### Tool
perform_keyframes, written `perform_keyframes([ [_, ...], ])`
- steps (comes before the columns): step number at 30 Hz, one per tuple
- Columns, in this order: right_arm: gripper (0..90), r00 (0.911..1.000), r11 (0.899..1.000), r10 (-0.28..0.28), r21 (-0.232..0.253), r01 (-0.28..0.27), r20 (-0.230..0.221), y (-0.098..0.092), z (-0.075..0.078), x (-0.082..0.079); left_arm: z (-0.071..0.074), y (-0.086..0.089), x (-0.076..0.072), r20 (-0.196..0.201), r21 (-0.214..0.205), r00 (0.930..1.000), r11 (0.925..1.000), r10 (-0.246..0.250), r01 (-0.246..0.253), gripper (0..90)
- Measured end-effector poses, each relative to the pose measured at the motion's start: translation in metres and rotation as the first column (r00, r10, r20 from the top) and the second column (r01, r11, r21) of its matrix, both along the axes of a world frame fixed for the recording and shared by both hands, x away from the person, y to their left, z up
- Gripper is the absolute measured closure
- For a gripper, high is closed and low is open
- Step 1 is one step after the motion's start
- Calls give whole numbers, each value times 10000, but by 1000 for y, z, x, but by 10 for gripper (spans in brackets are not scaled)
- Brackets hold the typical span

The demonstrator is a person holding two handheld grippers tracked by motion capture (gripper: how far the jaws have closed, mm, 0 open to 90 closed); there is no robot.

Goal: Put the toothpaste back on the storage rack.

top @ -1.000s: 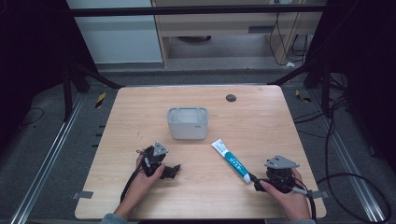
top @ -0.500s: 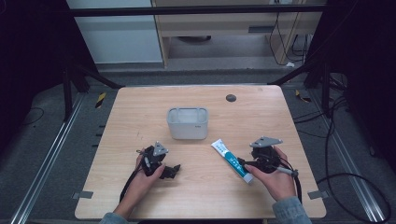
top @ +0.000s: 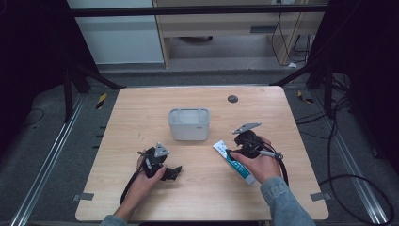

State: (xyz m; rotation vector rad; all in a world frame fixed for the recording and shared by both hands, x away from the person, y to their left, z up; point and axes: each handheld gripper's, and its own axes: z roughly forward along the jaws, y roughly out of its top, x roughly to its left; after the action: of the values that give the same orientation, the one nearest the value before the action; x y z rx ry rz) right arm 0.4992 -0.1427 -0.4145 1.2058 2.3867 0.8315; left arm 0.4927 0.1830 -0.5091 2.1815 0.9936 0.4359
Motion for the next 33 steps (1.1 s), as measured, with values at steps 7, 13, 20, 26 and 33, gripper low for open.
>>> perform_keyframes([
  [7, 362, 9983, 9988, 83, -478, -111, -574, 10, 5, 16, 0, 0, 0, -3, 2, 10000, 10000, -19, 19, 0],
  [13, 356, 9957, 9965, 141, -802, -215, -915, 17, 1, 20, 0, 1, -1, 12, 4, 10000, 10000, -97, 97, 0],
  [20, 307, 9916, 9934, 347, -1043, -478, -1244, 24, -4, 24, 0, 0, -1, 16, 1, 10000, 10000, -21, 21, 0],
  [26, 343, 9887, 9941, 330, -977, -476, -1463, 25, -8, 26, 0, -1, 0, -5, 4, 9999, 9999, 115, -115, 0],
  [33, 423, 9846, 9929, 364, -1058, -551, -1712, 29, -16, 28, 0, -1, 0, 7, 1, 9999, 9999, 129, -129, 0],
])
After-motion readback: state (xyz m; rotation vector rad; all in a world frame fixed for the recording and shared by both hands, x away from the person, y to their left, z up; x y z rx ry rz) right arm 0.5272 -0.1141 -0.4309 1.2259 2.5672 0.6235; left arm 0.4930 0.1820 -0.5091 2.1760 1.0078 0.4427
